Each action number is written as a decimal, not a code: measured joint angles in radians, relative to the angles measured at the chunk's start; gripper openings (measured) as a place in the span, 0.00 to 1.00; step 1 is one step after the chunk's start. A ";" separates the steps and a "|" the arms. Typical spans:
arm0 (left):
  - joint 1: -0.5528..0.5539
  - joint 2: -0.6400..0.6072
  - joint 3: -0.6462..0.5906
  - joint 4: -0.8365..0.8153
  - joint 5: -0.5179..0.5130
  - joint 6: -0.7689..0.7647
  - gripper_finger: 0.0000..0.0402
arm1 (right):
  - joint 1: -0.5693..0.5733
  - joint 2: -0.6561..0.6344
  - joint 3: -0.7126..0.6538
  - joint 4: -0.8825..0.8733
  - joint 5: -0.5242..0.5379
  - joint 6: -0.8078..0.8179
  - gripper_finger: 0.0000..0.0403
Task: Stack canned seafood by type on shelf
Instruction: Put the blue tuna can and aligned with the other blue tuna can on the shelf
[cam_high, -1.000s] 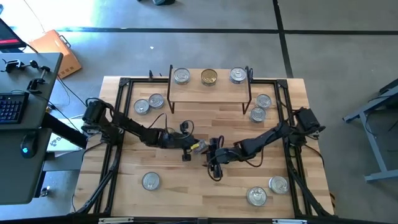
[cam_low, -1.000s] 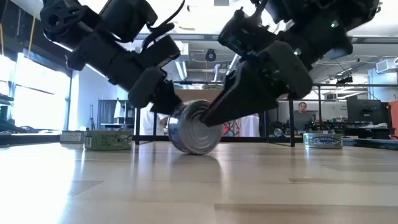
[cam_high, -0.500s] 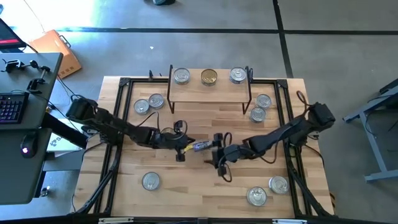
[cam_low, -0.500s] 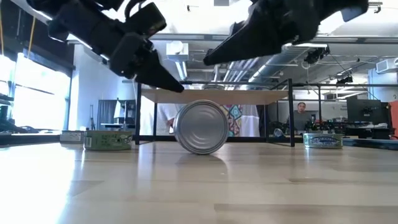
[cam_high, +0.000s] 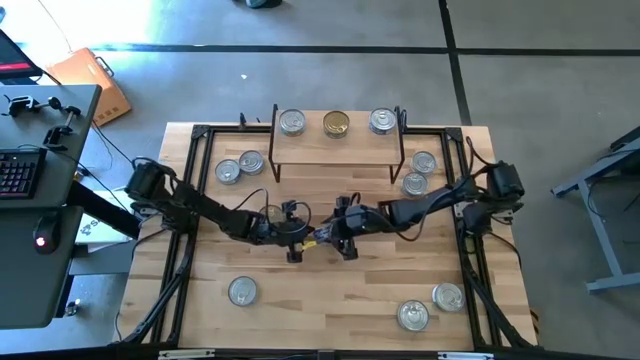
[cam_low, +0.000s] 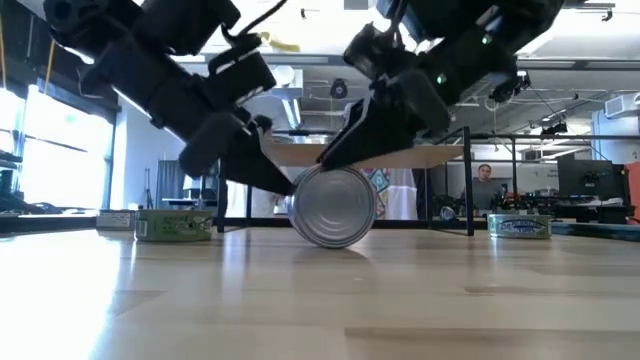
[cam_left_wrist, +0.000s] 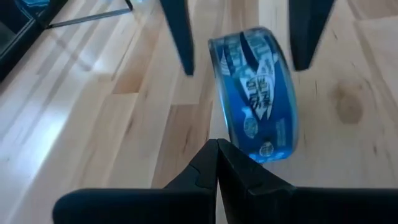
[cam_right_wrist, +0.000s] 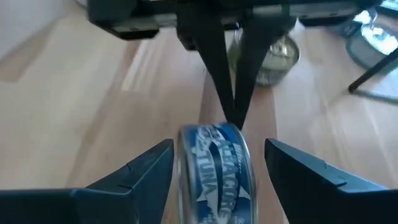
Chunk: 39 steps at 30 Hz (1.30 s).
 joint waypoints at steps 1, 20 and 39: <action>0.002 0.007 0.000 0.003 0.000 0.000 0.00 | -0.004 0.005 0.000 -0.007 -0.001 -0.003 0.61; -0.220 -0.034 0.055 -0.019 -0.352 0.141 0.00 | 0.176 -0.100 0.024 -0.302 0.288 0.050 0.30; -0.263 -0.056 0.056 -0.017 -0.469 0.151 0.00 | -0.115 -0.366 0.123 -0.759 0.819 -0.139 0.30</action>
